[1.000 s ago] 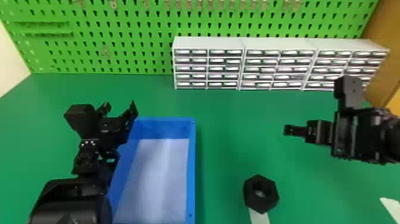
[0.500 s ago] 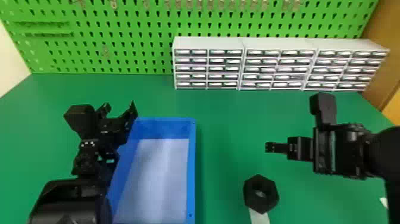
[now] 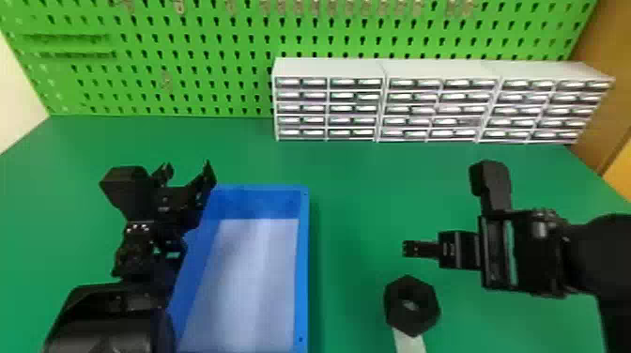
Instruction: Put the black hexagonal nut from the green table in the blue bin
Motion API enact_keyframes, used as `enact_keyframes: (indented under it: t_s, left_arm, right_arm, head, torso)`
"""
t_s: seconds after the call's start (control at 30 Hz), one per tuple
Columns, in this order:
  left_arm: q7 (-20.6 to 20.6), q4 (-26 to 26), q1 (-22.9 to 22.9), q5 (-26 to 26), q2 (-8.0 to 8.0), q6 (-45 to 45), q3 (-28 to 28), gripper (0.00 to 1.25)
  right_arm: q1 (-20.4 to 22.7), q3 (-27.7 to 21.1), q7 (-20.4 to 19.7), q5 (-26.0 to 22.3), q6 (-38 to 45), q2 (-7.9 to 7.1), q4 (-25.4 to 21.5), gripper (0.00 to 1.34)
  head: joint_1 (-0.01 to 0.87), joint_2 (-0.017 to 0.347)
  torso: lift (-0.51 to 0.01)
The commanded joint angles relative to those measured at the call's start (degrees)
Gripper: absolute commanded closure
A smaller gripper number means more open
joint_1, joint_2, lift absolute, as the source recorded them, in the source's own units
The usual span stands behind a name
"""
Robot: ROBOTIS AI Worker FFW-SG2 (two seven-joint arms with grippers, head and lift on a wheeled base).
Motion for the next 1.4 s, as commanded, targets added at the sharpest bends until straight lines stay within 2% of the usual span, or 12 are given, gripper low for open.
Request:
enact_keyframes:
  t_s: [0.0,0.3,0.67,1.37]
  left_arm:
    - [0.00,-0.03,0.16,0.00,-0.15,-0.01,-0.03,0.51]
    - [0.00,-0.30,0.42,-0.09,-0.09,-0.01,0.23,0.51]
    - [0.00,-0.65,0.60,-0.09,-0.09,-0.01,0.67,0.51]
    - [0.00,-0.74,0.60,-0.17,-0.15,-0.01,0.76,0.51]
  right_arm:
    - [0.77,0.30,0.00,-1.05,0.17,-0.59,-0.77,0.30]
    - [2.00,-0.58,0.00,-0.52,0.17,-1.47,-3.15,0.30]
    - [4.55,-3.22,0.00,1.06,0.17,-1.29,-4.73,0.30]
    - [7.63,0.12,0.00,4.23,0.17,-1.11,-4.73,0.30]
  head:
    - [0.686,0.051]
    - [0.686,0.051]
    - [0.686,0.051]
    - [0.686,0.051]
  torso:
    - [-0.097]
    - [-0.097]
    - [-0.097]
    - [-0.097]
